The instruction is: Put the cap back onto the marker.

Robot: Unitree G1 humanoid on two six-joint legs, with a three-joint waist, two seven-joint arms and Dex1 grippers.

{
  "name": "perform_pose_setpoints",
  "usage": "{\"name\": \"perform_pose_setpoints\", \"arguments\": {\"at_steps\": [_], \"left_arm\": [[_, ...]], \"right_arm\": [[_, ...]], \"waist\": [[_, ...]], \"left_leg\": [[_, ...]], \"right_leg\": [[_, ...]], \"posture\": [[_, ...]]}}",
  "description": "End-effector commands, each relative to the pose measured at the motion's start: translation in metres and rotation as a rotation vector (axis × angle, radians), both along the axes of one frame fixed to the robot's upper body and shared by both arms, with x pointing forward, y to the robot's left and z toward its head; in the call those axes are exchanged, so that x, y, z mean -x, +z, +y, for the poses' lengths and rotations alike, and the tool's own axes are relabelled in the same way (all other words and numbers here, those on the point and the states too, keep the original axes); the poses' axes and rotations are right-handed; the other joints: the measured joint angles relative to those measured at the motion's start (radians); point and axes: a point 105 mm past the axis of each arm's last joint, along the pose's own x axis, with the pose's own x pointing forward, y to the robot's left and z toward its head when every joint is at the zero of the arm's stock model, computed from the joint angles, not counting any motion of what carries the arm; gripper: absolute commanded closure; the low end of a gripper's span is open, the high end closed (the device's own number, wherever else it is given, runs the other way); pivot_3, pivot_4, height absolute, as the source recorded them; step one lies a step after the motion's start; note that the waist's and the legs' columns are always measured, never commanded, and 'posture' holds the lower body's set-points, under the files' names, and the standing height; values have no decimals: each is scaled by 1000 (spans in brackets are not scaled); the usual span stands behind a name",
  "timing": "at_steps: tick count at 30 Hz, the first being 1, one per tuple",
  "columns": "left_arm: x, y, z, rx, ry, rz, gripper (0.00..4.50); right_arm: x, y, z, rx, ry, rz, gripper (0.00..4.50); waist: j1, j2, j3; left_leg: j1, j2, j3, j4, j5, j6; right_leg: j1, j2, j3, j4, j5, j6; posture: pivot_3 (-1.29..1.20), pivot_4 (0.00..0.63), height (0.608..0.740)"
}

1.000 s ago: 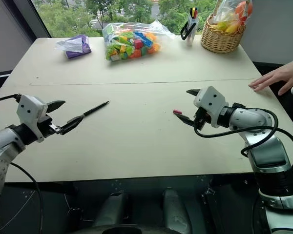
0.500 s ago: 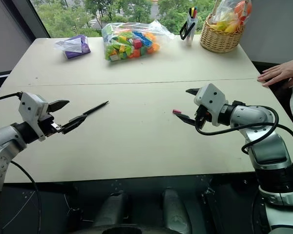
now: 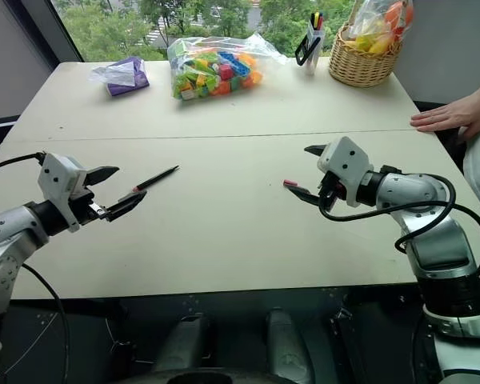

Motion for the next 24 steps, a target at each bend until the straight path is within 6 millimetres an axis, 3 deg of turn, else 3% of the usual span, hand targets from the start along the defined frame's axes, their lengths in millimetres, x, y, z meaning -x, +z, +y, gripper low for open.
{"name": "perform_pose_setpoints", "arguments": {"at_steps": [1, 6, 14, 24], "left_arm": [[-9, -3, 10, -14, 20, -13, 0], [-35, -28, 21, -47, 21, 41, 0], [-85, -39, 25, -110, 22, 63, 0], [-99, -63, 13, -162, -83, 196, 0]], "right_arm": [[5, 10, 8, -6, 26, -46, 33], [7, 7, 13, -23, 26, -39, 33], [12, 5, 12, -26, -1, -45, 33], [17, 6, 9, -29, -43, -64, 33]], "waist": [[0, 0, 0], [4, 0, 0], [3, -1, 0], [2, -1, 0]], "left_leg": [[0, 0, 0, 0, 0, 0], [0, 0, 0, 0, 0, 0], [-2, -1, 0, 0, 0, 0], [-4, -1, 0, 0, 0, 0]], "right_leg": [[0, 0, 0, 0, 0, 0], [0, 0, 0, 0, 0, 0], [-1, 0, 0, 0, 2, 3], [-3, 0, 0, 0, 2, 3]], "posture": [[0, 150, 740], [0, 150, 740], [0, 150, 740], [0, 150, 740]]}}
